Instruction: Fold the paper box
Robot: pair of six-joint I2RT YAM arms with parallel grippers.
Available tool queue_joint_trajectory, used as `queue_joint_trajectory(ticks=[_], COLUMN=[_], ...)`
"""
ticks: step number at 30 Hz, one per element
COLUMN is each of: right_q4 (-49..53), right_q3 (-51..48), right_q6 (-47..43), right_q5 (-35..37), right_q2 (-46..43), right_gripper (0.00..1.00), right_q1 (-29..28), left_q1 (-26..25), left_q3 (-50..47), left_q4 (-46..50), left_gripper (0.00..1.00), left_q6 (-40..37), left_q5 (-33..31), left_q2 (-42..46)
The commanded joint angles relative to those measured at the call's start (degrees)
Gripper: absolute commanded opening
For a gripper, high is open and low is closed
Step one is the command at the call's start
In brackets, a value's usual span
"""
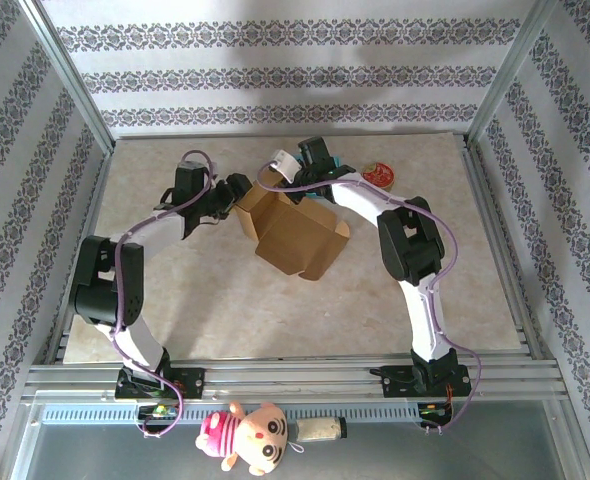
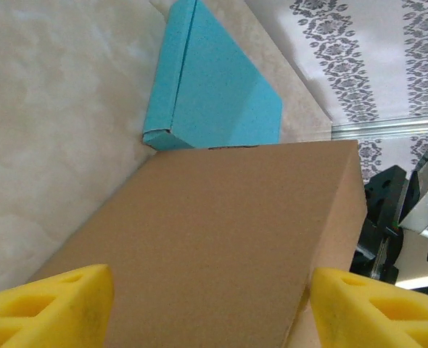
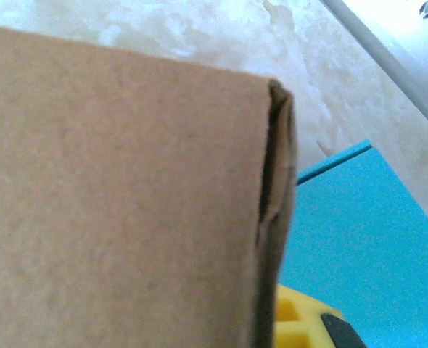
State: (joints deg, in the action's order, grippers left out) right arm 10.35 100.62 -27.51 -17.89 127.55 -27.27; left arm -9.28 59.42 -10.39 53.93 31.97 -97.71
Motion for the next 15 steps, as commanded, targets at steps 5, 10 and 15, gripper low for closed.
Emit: queue_joint_trajectory(ticks=[5,10,15], right_q4=[4.87,17.72,18.19], right_q3=[-3.13,-4.43,-10.75], right_q6=[-4.34,-24.57,-63.61], right_q5=[0.46,3.31,44.26], right_q2=[-7.4,-19.94,-22.12], right_gripper=[0.0,0.0,0.0], right_q1=[-0.5,-1.73,-13.39], left_q1=[-0.74,-0.7,-0.74], left_q3=[-2.55,-2.9,-8.58], left_q4=[-0.18,17.85,26.65], left_gripper=[0.74,0.73,0.7], left_q6=[-4.41,-18.16,-22.51], left_q5=[-7.22,-18.49,-30.11], left_q2=[12.27,28.42,42.9])
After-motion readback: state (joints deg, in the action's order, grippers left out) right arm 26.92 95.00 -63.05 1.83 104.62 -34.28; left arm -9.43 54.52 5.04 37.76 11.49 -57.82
